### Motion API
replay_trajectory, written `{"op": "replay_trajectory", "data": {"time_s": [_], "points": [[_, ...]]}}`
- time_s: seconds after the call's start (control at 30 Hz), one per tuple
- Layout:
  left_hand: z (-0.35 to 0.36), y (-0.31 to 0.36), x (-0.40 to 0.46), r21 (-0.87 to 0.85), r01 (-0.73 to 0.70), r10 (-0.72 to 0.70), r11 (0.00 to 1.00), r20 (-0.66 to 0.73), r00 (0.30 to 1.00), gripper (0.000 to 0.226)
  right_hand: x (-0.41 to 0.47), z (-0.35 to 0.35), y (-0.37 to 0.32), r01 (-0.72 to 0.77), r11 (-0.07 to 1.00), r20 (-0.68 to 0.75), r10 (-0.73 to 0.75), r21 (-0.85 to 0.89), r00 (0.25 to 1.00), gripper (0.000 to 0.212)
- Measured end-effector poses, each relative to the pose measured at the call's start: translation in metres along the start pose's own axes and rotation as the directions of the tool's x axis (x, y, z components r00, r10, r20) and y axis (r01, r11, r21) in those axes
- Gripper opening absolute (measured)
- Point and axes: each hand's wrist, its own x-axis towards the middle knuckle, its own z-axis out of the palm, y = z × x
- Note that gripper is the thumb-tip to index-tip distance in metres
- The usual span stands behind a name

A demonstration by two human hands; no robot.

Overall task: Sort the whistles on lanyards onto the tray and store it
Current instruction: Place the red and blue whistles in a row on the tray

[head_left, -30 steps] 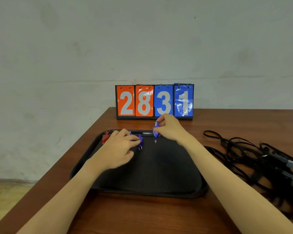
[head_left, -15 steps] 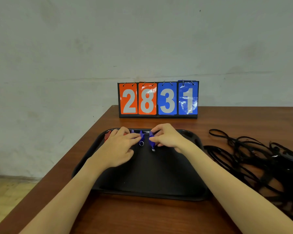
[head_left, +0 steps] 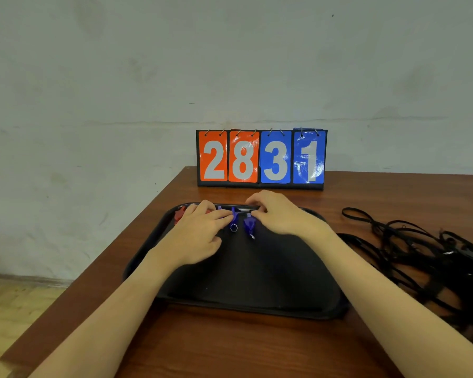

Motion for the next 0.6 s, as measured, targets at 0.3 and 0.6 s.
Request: {"op": "replay_trajectory", "data": {"time_s": [0.3, 0.6], "points": [[0.001, 0.001, -0.002, -0.026, -0.007, 0.007, 1.0, 0.022, 1.0, 0.058, -0.001, 0.0, -0.004, 0.049, 0.966, 0.305, 0.032, -0.254, 0.952, 0.042], [0.003, -0.001, 0.0, -0.059, 0.017, -0.015, 0.998, 0.031, 0.999, 0.059, 0.001, 0.006, 0.0, 0.059, 0.969, 0.293, 0.014, -0.239, 0.956, 0.047]]}}
